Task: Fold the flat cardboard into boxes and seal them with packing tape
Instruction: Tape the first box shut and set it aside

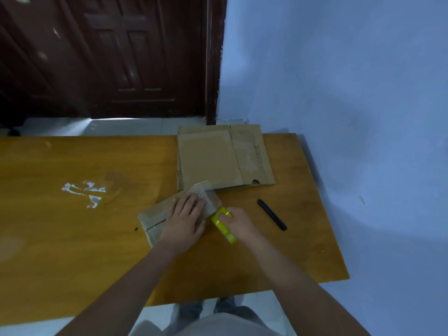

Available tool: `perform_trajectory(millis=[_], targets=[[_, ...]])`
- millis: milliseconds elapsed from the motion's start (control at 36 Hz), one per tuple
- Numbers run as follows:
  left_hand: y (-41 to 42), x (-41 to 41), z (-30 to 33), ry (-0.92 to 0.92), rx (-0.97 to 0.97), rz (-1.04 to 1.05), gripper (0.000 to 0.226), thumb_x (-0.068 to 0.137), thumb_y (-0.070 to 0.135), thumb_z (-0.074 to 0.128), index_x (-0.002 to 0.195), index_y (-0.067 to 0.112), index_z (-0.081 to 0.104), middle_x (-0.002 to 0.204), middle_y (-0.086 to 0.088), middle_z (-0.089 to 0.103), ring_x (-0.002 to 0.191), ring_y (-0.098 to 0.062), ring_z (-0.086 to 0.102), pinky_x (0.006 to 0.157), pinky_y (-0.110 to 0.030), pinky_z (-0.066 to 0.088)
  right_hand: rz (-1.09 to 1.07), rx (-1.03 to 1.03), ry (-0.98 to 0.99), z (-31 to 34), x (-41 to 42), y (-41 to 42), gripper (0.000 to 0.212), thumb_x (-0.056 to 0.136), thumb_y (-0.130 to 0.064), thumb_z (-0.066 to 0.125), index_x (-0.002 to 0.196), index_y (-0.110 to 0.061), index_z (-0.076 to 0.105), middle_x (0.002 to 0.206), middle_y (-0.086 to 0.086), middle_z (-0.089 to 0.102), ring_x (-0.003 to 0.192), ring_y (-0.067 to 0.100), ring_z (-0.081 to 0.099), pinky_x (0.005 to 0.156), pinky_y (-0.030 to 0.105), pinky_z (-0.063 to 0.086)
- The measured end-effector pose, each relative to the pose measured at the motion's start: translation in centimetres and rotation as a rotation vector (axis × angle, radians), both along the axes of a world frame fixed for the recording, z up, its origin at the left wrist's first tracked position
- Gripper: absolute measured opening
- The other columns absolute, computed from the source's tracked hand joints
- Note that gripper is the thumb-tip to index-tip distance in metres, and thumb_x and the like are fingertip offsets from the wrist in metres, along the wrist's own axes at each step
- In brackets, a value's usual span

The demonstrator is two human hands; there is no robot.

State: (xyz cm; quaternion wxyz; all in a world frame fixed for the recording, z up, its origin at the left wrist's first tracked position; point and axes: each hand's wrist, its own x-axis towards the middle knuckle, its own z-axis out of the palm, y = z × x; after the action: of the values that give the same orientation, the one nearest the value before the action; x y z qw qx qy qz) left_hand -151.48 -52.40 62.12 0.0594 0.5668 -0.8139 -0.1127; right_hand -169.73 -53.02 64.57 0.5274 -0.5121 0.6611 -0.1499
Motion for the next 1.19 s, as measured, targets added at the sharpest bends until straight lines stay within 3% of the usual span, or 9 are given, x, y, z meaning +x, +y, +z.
perform_trajectory(millis=[194, 333, 556, 667, 833, 972, 1028, 1111, 1194], targets=[[-0.2, -0.1, 0.8, -0.109, 0.059, -0.026, 0.057, 0.085, 0.040, 0.065, 0.137, 0.021, 0.048, 0.143, -0.007, 0.046, 0.133, -0.027, 0.039, 0.106, -0.050, 0.034, 0.019, 0.048, 0.053, -1.5, 0.5, 0.7, 0.028, 0.097, -0.032, 0.047, 0.085, -0.010, 0.060, 0.083, 0.008, 0.057, 0.073, 0.020, 0.053, 0.058, 0.027, 0.037], [-0.2, -0.7, 2.0, -0.120, 0.119, -0.003, 0.054, 0.100, 0.037, 0.038, 0.150, 0.025, 0.019, 0.159, -0.001, 0.009, 0.146, -0.022, 0.002, 0.117, -0.044, 0.004, -0.003, 0.119, -0.059, -1.5, 0.1, 0.6, 0.037, 0.096, -0.039, 0.047, 0.105, -0.007, 0.064, 0.092, 0.007, 0.061, 0.079, 0.018, 0.057, 0.064, 0.025, 0.043], [-0.5, -1.5, 2.8, -0.209, 0.174, -0.020, 0.050, 0.101, 0.025, 0.036, 0.148, 0.031, 0.019, 0.159, -0.010, -0.001, 0.146, -0.030, -0.007, 0.117, -0.050, 0.004, -0.109, 0.143, -0.301, -2.9, -3.4, 3.5, 0.026, 0.090, -0.047, 0.054, 0.099, -0.024, 0.063, 0.092, -0.009, 0.066, 0.086, 0.003, 0.062, 0.081, 0.018, 0.050], [0.0, -1.8, 2.5, -0.241, 0.187, -0.014, 0.049, 0.102, 0.025, 0.032, 0.148, 0.032, 0.017, 0.159, -0.009, -0.006, 0.145, -0.031, -0.012, 0.117, -0.051, 0.003, -0.048, 0.012, -0.264, -2.8, -3.4, 4.0, 0.019, 0.096, -0.025, 0.051, 0.087, -0.015, 0.064, 0.074, -0.004, 0.061, 0.068, 0.011, 0.059, 0.061, 0.016, 0.047], [0.4, -2.3, 2.7, -0.216, 0.197, 0.017, 0.048, 0.101, 0.023, 0.034, 0.147, 0.030, 0.023, 0.159, -0.010, -0.004, 0.145, -0.032, -0.011, 0.116, -0.053, 0.003, -0.051, -0.052, -0.142, -3.3, -2.5, 3.8, 0.030, 0.095, -0.032, 0.052, 0.070, -0.017, 0.057, 0.064, 0.001, 0.053, 0.059, 0.014, 0.053, 0.058, 0.028, 0.044], [0.6, -2.6, 3.1, -0.251, 0.207, 0.038, 0.049, 0.102, 0.023, 0.032, 0.148, 0.030, 0.018, 0.159, -0.009, -0.009, 0.145, -0.030, -0.015, 0.116, -0.051, 0.000, -0.013, -0.014, 0.073, -4.4, -2.2, 4.4, 0.043, 0.097, -0.041, 0.044, 0.060, -0.020, 0.042, 0.056, -0.005, 0.040, 0.050, 0.006, 0.039, 0.047, 0.018, 0.030], [0.8, -3.0, 3.5, -0.257, 0.189, 0.075, 0.049, 0.098, 0.023, 0.040, 0.145, 0.025, 0.028, 0.159, -0.013, 0.003, 0.146, -0.032, -0.003, 0.115, -0.054, 0.008, 0.011, 0.002, 0.137, -4.6, -1.8, 4.2, 0.044, 0.097, -0.045, 0.041, 0.062, -0.019, 0.042, 0.059, -0.003, 0.041, 0.052, 0.008, 0.040, 0.049, 0.021, 0.030], [1.4, -4.2, 3.5, -0.253, 0.112, 0.092, 0.049, 0.077, 0.033, 0.052, 0.120, 0.010, 0.062, 0.134, -0.018, 0.051, 0.126, -0.033, 0.048, 0.093, -0.054, 0.043, 0.041, 0.008, 0.199, -4.7, -1.3, 3.6, 0.045, 0.097, -0.048, 0.038, 0.069, -0.014, 0.046, 0.066, 0.002, 0.047, 0.064, 0.019, 0.047, 0.055, 0.029, 0.033], [2.3, -5.5, 2.9, -0.285, 0.168, 0.060, 0.076, 0.074, 0.055, 0.035, 0.117, 0.000, 0.064, 0.126, -0.017, 0.059, 0.117, -0.030, 0.057, 0.092, -0.046, 0.036, 0.063, -0.029, 0.186, -4.5, -1.3, 4.1, 0.046, 0.100, -0.045, 0.030, 0.066, -0.018, 0.045, 0.062, -0.001, 0.044, 0.063, 0.018, 0.047, 0.053, 0.028, 0.031]])
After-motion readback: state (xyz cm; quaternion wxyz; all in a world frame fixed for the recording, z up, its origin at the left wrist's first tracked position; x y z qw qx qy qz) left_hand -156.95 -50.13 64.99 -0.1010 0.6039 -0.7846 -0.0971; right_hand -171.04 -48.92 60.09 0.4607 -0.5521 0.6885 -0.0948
